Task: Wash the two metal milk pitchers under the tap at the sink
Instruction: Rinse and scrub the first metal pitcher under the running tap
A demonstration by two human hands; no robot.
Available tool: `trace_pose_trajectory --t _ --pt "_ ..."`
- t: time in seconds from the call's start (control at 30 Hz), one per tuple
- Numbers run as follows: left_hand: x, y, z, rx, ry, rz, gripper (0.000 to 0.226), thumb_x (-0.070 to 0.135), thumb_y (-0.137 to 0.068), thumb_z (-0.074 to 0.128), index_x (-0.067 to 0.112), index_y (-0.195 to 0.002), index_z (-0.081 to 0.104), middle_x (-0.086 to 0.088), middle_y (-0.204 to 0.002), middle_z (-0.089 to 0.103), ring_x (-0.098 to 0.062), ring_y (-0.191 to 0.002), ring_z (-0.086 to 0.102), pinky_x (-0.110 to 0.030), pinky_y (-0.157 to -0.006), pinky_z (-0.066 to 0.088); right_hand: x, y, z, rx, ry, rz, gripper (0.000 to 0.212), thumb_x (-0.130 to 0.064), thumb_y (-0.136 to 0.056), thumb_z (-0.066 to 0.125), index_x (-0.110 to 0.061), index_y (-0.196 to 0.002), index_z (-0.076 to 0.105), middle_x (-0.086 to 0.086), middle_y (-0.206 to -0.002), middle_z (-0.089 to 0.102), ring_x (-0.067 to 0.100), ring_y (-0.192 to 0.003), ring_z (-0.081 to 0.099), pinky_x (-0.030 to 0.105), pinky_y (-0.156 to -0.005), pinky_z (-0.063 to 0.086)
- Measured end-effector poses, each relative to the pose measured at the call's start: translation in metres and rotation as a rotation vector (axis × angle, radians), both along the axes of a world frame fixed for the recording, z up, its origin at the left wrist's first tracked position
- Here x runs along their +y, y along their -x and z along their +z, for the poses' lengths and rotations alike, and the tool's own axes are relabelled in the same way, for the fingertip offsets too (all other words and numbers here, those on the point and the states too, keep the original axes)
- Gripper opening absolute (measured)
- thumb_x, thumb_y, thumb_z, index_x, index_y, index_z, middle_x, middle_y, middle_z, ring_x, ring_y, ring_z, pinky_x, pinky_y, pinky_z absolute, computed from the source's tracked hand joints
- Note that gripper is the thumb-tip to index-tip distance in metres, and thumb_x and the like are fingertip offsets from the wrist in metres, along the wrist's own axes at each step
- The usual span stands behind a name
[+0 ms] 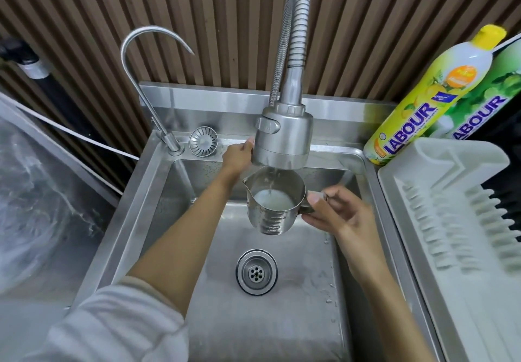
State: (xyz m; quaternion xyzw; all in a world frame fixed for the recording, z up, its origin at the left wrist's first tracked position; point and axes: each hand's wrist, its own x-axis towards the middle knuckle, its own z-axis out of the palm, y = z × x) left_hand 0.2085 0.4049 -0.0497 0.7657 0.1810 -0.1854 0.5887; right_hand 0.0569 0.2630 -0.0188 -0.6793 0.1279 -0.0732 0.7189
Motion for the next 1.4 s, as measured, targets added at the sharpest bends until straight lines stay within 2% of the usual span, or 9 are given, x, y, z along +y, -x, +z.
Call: trace_pose_trajectory --t 0.17,0.3,0.4,0.6,0.73,1.0,1.2,1.3,1.4 --pt "0.001 -0.008 -0.001 -0.012 -0.103 -0.128 0.032 -0.002 -0.096 0.041 -0.016 -0.124 0.048 -0.029 -0.133 0.049 -0.021 -0.103 0.044 -0.028 -0.078 0.039 0.000 0.000 0.000 0.007 -0.029 -0.010 0.016 -0.030 -0.069 0.075 -0.021 -0.063 0.063 0.004 -0.077 0.071 0.022 -0.076 0.070 0.034 -0.077 0.057" --pt "0.005 0.006 0.010 -0.070 0.026 -0.119 0.012 0.002 -0.095 0.047 0.000 -0.097 0.058 -0.009 -0.099 0.063 -0.017 -0.079 0.050 -0.008 -0.068 0.043 -0.001 0.001 -0.002 0.010 -0.021 -0.025 0.014 -0.028 -0.071 0.072 -0.019 -0.067 0.063 0.004 -0.077 0.071 0.021 -0.076 0.070 0.033 -0.078 0.058" --pt "0.020 0.015 0.009 -0.092 0.253 -0.060 0.030 0.011 -0.088 0.060 0.002 -0.116 0.060 -0.017 -0.118 0.063 -0.023 -0.103 0.055 -0.036 -0.096 0.041 -0.002 0.001 -0.004 0.001 -0.023 -0.061 0.017 -0.023 -0.074 0.077 -0.015 -0.070 0.063 0.016 -0.082 0.069 0.031 -0.082 0.069 0.038 -0.081 0.057" --pt "0.058 0.088 0.025 -0.229 0.609 -0.323 0.052 -0.005 -0.074 0.047 0.014 -0.122 0.055 0.008 -0.118 0.067 -0.006 -0.108 0.062 -0.023 -0.096 0.048 0.010 0.002 -0.003 -0.028 -0.046 -0.089 0.010 -0.014 -0.083 0.068 -0.010 -0.076 0.061 0.011 -0.087 0.071 0.023 -0.087 0.067 0.031 -0.078 0.057" --pt "0.048 0.114 0.027 -0.369 0.313 -0.486 0.097 0.015 -0.069 0.072 0.035 -0.147 0.018 0.016 -0.140 0.047 -0.002 -0.129 0.045 -0.028 -0.108 0.039 0.021 0.006 -0.002 -0.017 -0.064 -0.075 0.013 -0.016 -0.084 0.066 -0.009 -0.076 0.058 0.015 -0.087 0.070 0.026 -0.080 0.069 0.036 -0.080 0.058" --pt "0.016 0.145 0.025 -0.626 -0.166 -0.160 0.064 0.058 -0.064 0.071 0.024 -0.116 0.054 0.009 -0.107 0.065 -0.008 -0.102 0.060 -0.016 -0.088 0.046 0.010 0.007 0.007 0.166 0.023 -0.047 0.019 -0.024 -0.085 0.066 -0.006 -0.084 0.061 0.012 -0.083 0.071 0.027 -0.070 0.069 0.031 -0.061 0.060" --pt "0.003 0.133 0.016 -0.447 0.264 -0.142 0.061 0.011 -0.074 0.077 0.018 -0.127 0.049 0.002 -0.118 0.065 -0.013 -0.110 0.061 -0.022 -0.094 0.046 0.006 0.000 0.020 0.046 0.512 -0.112 0.022 -0.031 -0.084 0.065 -0.019 -0.071 0.053 0.000 -0.072 0.062 0.015 -0.073 0.063 0.022 -0.073 0.050" --pt "-0.005 0.127 0.026 -0.552 0.338 -0.095 0.070 -0.006 -0.074 0.072 0.030 -0.126 0.042 0.017 -0.118 0.059 0.009 -0.107 0.057 -0.011 -0.090 0.043 0.012 0.000 0.024 -0.050 0.311 -0.079 0.011 -0.018 -0.090 0.059 -0.019 -0.079 0.054 -0.011 -0.079 0.060 -0.010 -0.067 0.054 0.003 -0.062 0.038" --pt "0.000 0.123 0.037 -0.665 0.316 -0.059 0.071 -0.017 -0.074 0.066 0.038 -0.111 0.040 0.034 -0.104 0.053 0.026 -0.091 0.053 -0.002 -0.078 0.041 0.016 -0.007 0.021 -0.095 -0.034 0.048 0.021 -0.010 -0.092 0.055 -0.018 -0.073 0.049 -0.014 -0.101 0.065 -0.005 -0.094 0.057 0.018 -0.089 0.043"
